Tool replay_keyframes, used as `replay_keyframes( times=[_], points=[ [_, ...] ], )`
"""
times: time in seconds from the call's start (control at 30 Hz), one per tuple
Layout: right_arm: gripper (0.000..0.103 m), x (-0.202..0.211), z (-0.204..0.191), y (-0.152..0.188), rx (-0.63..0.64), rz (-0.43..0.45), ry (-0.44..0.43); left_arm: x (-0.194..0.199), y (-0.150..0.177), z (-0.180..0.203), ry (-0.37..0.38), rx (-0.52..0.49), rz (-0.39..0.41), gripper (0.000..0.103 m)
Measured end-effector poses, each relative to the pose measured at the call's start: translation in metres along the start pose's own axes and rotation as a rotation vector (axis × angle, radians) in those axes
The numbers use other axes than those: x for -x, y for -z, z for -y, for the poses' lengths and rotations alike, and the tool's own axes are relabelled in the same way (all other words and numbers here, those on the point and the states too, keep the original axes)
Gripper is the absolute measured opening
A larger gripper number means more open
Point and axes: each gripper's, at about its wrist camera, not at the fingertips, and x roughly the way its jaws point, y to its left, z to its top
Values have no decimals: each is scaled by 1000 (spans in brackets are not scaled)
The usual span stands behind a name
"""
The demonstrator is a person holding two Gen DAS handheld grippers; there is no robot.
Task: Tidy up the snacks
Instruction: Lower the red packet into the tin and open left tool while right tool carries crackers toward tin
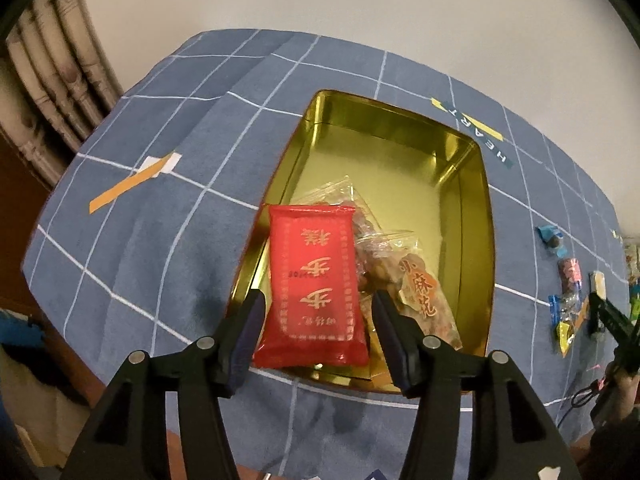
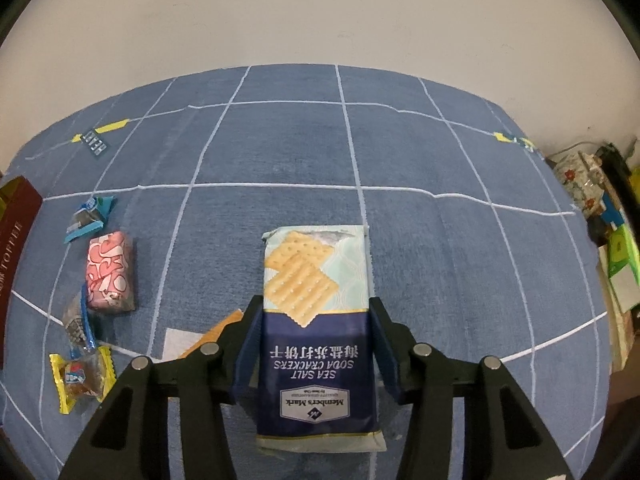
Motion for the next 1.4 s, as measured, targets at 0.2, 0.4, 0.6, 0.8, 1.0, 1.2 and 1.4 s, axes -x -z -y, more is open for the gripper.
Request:
replay_keyframes(
  times=[0.2, 0.4, 0.6, 0.8, 1.0, 1.2, 1.4],
  points=[
    [51, 14, -6, -2, -9, 26, 41, 12, 11, -8, 22, 32, 49, 54],
    [51, 50, -25, -11, -23, 70, -14, 30, 15, -13, 73, 59, 126, 65],
    [51, 73, -85, -15, -7, 69, -152, 39, 16, -28, -46, 88, 188, 70],
    [51, 86, -160, -17, 65, 43, -269, 36, 22, -56, -95, 179, 170, 70],
    [51, 101, -243, -12, 172, 13, -377, 38, 22, -69, -141, 204, 180, 71],
    [51, 107, -300, -8, 191, -14, -449, 31, 22, -80, -124, 244, 158, 72],
    [51, 100, -331, -7, 202, -34, -481, 28, 22, -79, -131, 254, 143, 72]
  ],
)
